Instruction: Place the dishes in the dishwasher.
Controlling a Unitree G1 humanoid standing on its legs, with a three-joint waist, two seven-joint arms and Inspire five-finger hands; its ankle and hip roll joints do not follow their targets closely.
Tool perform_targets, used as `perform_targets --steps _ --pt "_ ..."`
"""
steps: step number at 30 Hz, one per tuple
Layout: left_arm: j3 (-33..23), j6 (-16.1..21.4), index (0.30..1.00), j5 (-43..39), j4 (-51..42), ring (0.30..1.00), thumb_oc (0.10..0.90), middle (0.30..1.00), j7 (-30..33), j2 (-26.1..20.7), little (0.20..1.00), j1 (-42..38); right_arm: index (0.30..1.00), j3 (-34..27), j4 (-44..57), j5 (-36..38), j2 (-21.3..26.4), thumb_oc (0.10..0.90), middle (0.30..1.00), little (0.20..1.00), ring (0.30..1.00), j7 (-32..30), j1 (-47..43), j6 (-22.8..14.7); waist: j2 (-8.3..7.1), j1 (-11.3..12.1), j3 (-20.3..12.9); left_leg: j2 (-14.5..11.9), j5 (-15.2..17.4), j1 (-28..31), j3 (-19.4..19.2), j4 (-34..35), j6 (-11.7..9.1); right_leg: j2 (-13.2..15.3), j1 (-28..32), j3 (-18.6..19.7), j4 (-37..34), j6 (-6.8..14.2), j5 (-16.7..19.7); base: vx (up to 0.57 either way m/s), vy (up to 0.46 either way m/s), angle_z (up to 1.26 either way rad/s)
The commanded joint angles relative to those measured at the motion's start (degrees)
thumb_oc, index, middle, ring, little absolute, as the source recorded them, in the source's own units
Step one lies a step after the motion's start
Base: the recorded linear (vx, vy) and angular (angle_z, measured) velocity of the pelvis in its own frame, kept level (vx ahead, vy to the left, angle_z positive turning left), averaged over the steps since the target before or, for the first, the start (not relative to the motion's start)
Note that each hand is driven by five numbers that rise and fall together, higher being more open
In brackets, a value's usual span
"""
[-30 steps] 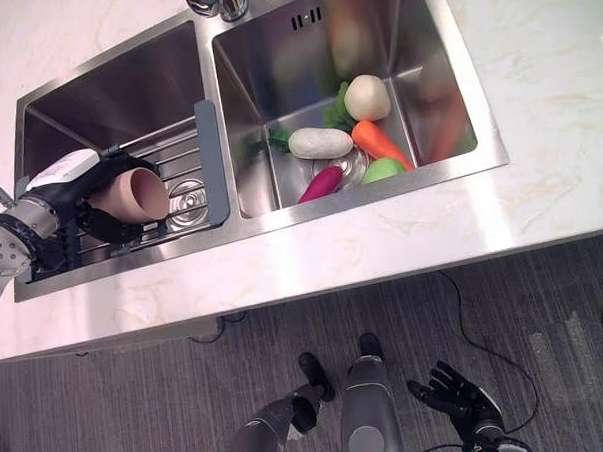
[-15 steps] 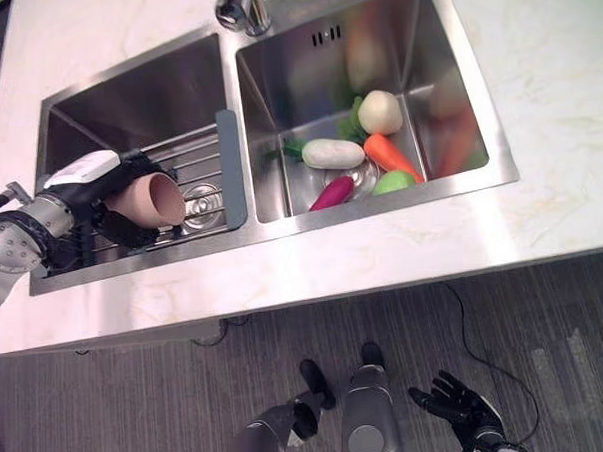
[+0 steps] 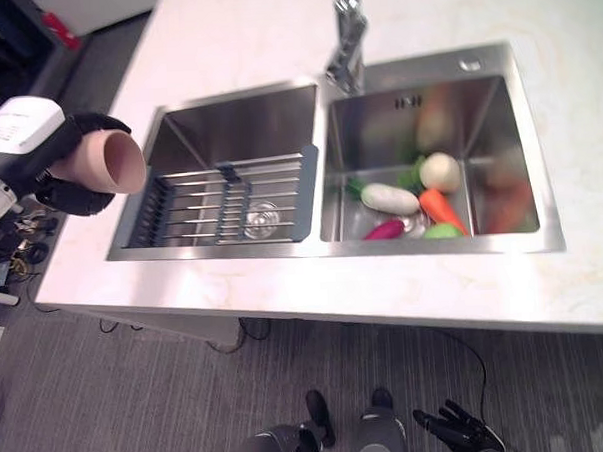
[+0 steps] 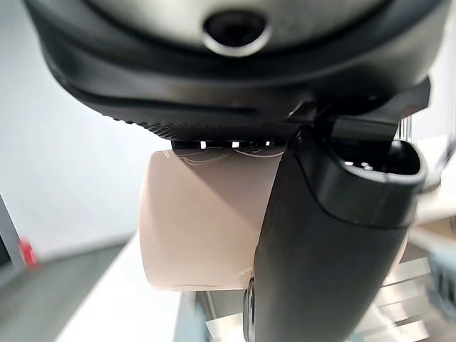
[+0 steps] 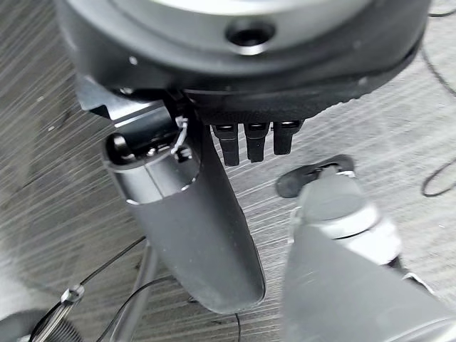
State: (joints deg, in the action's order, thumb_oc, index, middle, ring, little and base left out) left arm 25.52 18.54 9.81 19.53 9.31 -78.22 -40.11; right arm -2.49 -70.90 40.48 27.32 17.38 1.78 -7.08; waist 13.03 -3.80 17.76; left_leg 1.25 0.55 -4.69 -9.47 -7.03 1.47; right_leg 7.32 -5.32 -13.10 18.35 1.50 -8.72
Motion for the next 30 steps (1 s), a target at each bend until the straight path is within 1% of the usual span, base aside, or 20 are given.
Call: perform_targets --steps 1,2,4,5,6,7,9,10,11,13,14,15,16,17,19,20,24,25,27,30 --pt "-17.1 1.3 0.3 -1.4 3.0 0.3 0.4 0.3 12.2 -7.2 0.3 0.5 0.9 -1.0 -0.1 -2.3 1.0 0.8 0.9 0.9 0.9 0.9 3.2 -1.1 0.55 0.2 -7.0 -4.7 7.9 -3.7 -0.7 -10.2 -6.2 1.3 2.2 -1.1 -1.2 4.0 -5.3 0.02 -0.068 0.36" --pt "-20.6 2.0 0.3 -1.6 4.0 0.3 0.4 0.3 14.4 -9.0 0.3 3.4 0.9 -0.7 -0.6 -3.0 1.0 0.8 0.9 0.9 0.9 1.2 2.4 -0.8 0.2 1.8 -7.7 -4.4 7.8 -3.7 0.5 -10.2 -6.1 1.2 2.7 -1.6 -1.2 3.8 -5.7 0.02 -0.079 0.39" --pt "-24.7 2.9 0.3 -1.5 4.7 0.3 0.4 0.3 16.1 -10.5 0.3 7.3 0.9 -0.5 -0.8 -3.9 0.9 0.8 0.9 0.9 0.9 1.4 1.9 -0.2 -0.18 3.2 -8.2 -4.2 7.8 -3.7 1.5 -10.2 -6.1 1.0 3.1 -2.1 -1.2 3.7 -5.9 0.03 -0.107 0.34" --pt "-30.4 3.5 0.3 -1.4 5.7 0.3 0.4 0.3 17.2 -12.0 0.3 13.1 0.9 -0.2 -1.1 -5.5 0.6 0.8 0.9 0.9 0.9 1.6 1.3 0.8 -0.77 5.5 -8.9 -4.1 7.7 -4.0 2.5 -10.2 -6.0 0.9 3.6 -3.2 -1.2 3.5 -6.2 0.03 -0.121 0.21" --pt "-32.6 2.9 0.3 -1.4 5.8 0.3 0.4 0.3 17.1 -12.2 0.3 15.4 0.9 -0.1 -1.2 -5.8 0.6 0.8 0.9 0.9 0.9 1.5 1.1 1.0 -0.85 5.9 -9.0 -4.2 7.7 -4.1 2.7 -10.2 -6.0 0.9 3.8 -3.5 -1.2 3.4 -6.3 0.02 -0.163 0.25" --pt "-39.9 3.1 0.3 -1.0 6.8 0.3 0.4 0.3 18.5 -12.3 0.3 23.3 0.9 -0.1 -1.5 -6.8 0.4 0.8 0.9 0.9 0.9 1.4 0.8 1.8 -1.2 8.0 -9.2 -4.4 7.1 -4.9 3.2 -10.2 -6.2 0.8 4.4 -4.6 -1.2 3.4 -6.5 -0.01 -0.091 0.28" --pt "-44.6 3.1 0.3 -1.1 7.2 0.3 0.4 0.3 18.4 -12.2 0.3 28.2 0.9 0.0 -1.6 -7.4 0.4 0.8 0.9 0.9 0.9 1.5 0.7 2.3 -1.22 8.9 -9.3 -4.6 6.7 -5.5 3.4 -10.2 -6.3 0.8 4.7 -5.2 -1.2 3.4 -6.6 -0.02 -0.075 0.37" --pt "-52.2 2.4 0.3 -1.9 7.8 0.3 0.4 0.3 17.7 -11.6 0.3 36.4 0.9 0.2 -1.7 -8.3 0.6 0.8 0.9 0.9 0.9 1.6 0.5 2.4 -1.12 9.8 -9.0 -4.9 6.2 -6.3 3.4 -10.2 -6.6 0.7 5.3 -6.2 -1.2 3.4 -6.9 -0.04 -0.071 0.49" --pt "-57.6 3.3 0.3 -3.0 8.8 0.3 0.4 0.3 17.7 -10.5 0.3 42.3 0.9 0.3 -1.9 -8.7 0.6 0.8 0.9 0.9 0.9 1.5 0.4 2.9 -1.02 10.3 -8.7 -5.6 5.7 -7.0 2.5 -10.2 -6.9 0.7 5.9 -7.4 -1.2 3.3 -7.0 -0.07 -0.063 0.55" --pt "-64.1 4.1 0.3 -4.6 9.4 0.3 0.4 0.3 17.0 -8.9 0.3 49.1 0.9 0.6 -2.2 -8.3 0.6 0.8 0.9 0.9 0.9 1.6 0.1 3.6 -1.0 9.9 -7.9 -7.1 5.0 -7.8 -0.1 -10.2 -7.4 1.0 6.6 -9.5 -1.2 3.4 -7.0 -0.05 -0.041 0.8" --pt "-67.1 7.3 0.3 -6.2 10.2 0.3 0.4 0.3 16.5 -6.7 0.3 52.6 0.9 0.1 -2.8 -6.7 0.2 0.8 0.9 0.9 0.9 1.1 0.1 3.9 -1.81 8.9 -7.1 -9.3 5.3 -6.7 -4.4 -10.2 -8.4 2.0 8.3 -11.7 -1.2 3.8 -7.8 -0.06 -0.008 1.27" --pt "-67.6 9.2 0.3 -7.2 10.3 0.3 0.4 0.3 16.2 -4.7 0.3 53.5 0.9 -0.2 -3.1 -5.5 -0.4 0.8 0.9 0.9 0.9 0.5 0.2 3.5 -2.21 8.2 -6.5 -11.0 4.6 -6.2 -7.9 -10.2 -8.5 2.4 9.0 -13.8 -1.2 3.9 -7.4 -0.07 0.016 1.9" --pt "-67.8 9.6 0.3 -7.7 10.2 0.3 0.4 0.3 15.7 -3.9 0.3 53.8 0.9 -0.4 -3.3 -5.1 -0.6 0.8 0.9 0.9 0.9 0.4 0.2 3.2 -2.38 7.8 -6.1 -11.6 4.3 -5.8 -9.2 -10.2 -8.6 2.5 9.3 -14.7 -1.2 3.9 -7.2 -0.18 0.104 1.83" --pt "-67.0 11.5 0.3 -8.5 9.9 0.3 0.4 0.3 14.9 -1.6 0.3 53.3 0.9 -0.7 -3.5 -3.9 -1.4 0.8 0.9 0.9 0.9 0.4 0.3 2.5 -3.23 6.9 -5.7 -13.3 3.9 -4.3 -13.5 -10.2 -8.2 3.2 9.6 -16.8 -1.2 3.8 -6.4 -0.16 0.107 1.79" --pt "-66.1 12.6 0.3 -8.8 9.7 0.3 0.4 0.3 14.6 -0.5 0.3 52.6 0.9 -0.8 -3.2 -3.5 -2.0 0.8 0.9 0.9 0.9 0.2 0.4 2.1 -3.75 6.5 -5.5 -13.7 4.0 -3.4 -14.9 -10.2 -7.9 3.6 9.8 -17.6 -1.2 3.9 -6.0 -0.12 0.158 1.72" --pt "-62.9 14.0 0.3 -9.5 7.9 0.3 0.4 0.3 12.2 2.8 0.3 50.4 0.9 -0.3 -2.5 -1.8 -3.6 0.8 0.9 0.9 0.9 -0.1 0.4 1.3 -5.24 6.4 -5.4 -13.8 4.7 -2.2 -16.7 -10.2 -7.3 4.3 10.2 -18.8 -1.2 4.0 -5.6 -0.05 0.237 2.02" --pt "-58.0 11.2 0.3 -8.4 1.5 0.3 0.4 0.3 10.0 8.3 0.3 47.4 0.9 -1.3 -1.6 -0.3 -4.5 0.8 0.9 0.9 0.9 -0.4 0.8 0.1 -6.28 8.0 -6.0 -12.9 4.8 -3.6 -15.8 -10.2 -7.0 5.1 11.8 -19.7 -1.2 3.9 -6.4 0.07 0.282 1.39" --pt "-55.7 9.5 0.3 -6.6 -1.0 0.3 0.4 0.3 10.1 10.7 0.3 46.0 0.9 -1.2 -1.0 -2.2 -4.8 0.8 0.9 0.9 0.9 -0.9 0.9 -1.7 -6.68 8.7 -6.4 -11.7 5.6 -3.9 -14.8 -10.2 -6.2 5.5 12.2 -19.8 -1.2 4.0 -6.6 0.08 0.221 0.18" --pt "-54.5 8.9 0.3 -5.4 -2.0 0.3 0.4 0.3 10.3 12.0 0.3 45.3 0.9 -1.2 -0.6 -3.6 -5.1 0.8 0.9 0.9 0.9 -1.2 1.1 -2.1 -6.86 9.1 -6.7 -10.9 6.2 -3.9 -14.4 -10.2 -5.7 5.7 12.5 -19.9 -1.2 4.1 -6.6 0.1 0.228 -0.11" --pt "-51.3 8.6 0.3 -2.1 -4.2 0.3 0.4 0.3 10.9 14.9 0.3 42.7 0.9 -0.2 2.2 -7.3 -6.7 0.8 0.9 0.9 0.9 -2.4 1.6 -3.0 -7.51 10.1 -7.1 -8.7 8.2 -3.4 -13.4 -10.2 -3.4 6.1 13.4 -20.5 -1.2 4.7 -6.0 0.12 0.257 0.08"
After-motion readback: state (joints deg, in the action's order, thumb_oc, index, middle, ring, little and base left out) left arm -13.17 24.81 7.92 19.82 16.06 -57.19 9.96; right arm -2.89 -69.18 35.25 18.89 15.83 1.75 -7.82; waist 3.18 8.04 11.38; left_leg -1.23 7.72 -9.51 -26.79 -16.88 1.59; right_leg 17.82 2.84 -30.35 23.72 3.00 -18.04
